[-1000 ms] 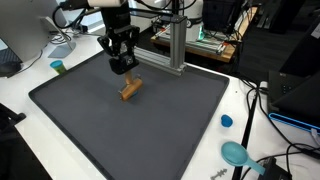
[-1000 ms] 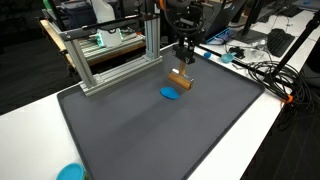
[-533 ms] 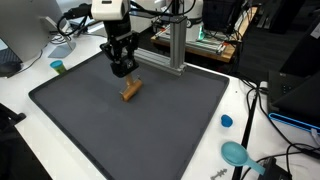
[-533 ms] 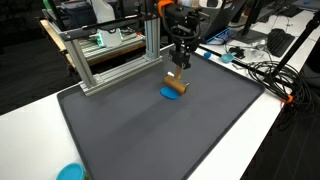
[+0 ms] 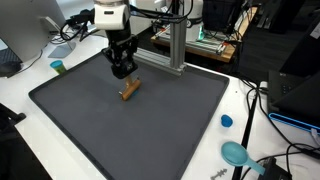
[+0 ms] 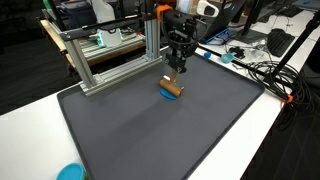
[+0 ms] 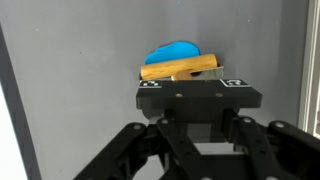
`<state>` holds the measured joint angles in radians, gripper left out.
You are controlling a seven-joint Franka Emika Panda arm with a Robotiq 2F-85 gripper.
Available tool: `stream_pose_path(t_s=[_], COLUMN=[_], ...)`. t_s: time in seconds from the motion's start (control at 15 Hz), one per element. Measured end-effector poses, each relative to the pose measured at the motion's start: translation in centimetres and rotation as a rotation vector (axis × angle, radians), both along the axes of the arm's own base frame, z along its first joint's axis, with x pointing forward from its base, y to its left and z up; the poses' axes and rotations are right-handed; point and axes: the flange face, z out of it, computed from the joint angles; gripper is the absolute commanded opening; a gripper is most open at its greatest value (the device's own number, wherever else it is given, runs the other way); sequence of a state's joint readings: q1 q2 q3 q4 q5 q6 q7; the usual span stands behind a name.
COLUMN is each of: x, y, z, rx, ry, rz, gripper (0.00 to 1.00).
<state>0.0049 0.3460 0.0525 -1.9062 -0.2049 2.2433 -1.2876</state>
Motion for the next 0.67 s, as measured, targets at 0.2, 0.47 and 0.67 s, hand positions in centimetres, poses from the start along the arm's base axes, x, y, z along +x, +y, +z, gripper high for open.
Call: stream_pose_path(t_s=[0.2, 0.47, 0.67], x=[0.0, 0.0, -0.1], y=[0.3, 0.7, 1.1], z=[-0.1, -0.2, -0.3], rx=[0.001, -0.008, -0.021], ry=[0.001, 0.002, 0.000], rz=[0.004, 0.014, 0.011], gripper=[0.22, 0.22, 0.22])
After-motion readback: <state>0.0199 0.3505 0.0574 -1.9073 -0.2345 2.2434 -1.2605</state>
